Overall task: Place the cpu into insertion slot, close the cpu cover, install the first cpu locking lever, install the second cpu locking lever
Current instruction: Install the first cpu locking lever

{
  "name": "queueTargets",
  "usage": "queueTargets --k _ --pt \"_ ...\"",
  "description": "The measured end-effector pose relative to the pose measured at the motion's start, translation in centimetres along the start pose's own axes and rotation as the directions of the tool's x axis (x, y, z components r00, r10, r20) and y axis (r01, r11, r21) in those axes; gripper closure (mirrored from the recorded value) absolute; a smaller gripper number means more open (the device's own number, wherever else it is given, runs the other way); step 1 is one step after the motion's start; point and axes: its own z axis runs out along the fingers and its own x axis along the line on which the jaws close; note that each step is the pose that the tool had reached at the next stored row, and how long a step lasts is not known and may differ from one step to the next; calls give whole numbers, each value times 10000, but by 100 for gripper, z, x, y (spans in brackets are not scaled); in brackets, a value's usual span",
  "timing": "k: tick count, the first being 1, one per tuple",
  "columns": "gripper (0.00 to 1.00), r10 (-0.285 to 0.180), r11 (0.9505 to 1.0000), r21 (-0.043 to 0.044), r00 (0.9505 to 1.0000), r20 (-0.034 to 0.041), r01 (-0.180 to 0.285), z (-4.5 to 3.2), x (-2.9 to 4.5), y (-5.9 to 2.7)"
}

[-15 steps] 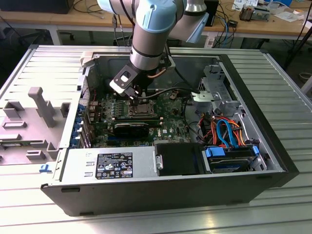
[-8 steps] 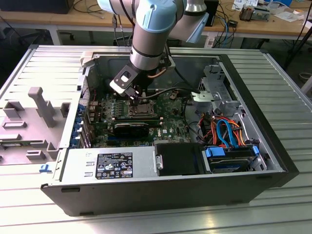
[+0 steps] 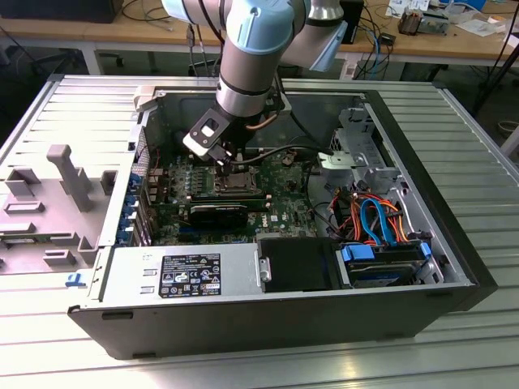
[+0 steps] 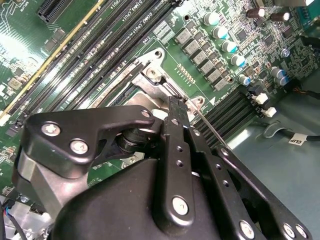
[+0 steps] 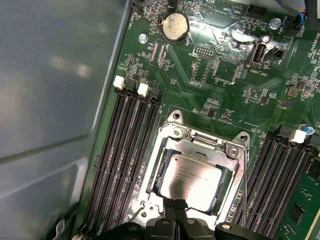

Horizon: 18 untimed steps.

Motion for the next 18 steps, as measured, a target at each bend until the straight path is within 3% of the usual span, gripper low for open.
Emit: queueTargets --k 18 --pt "89 -385 9992 63 9992 46 384 0 0 0"
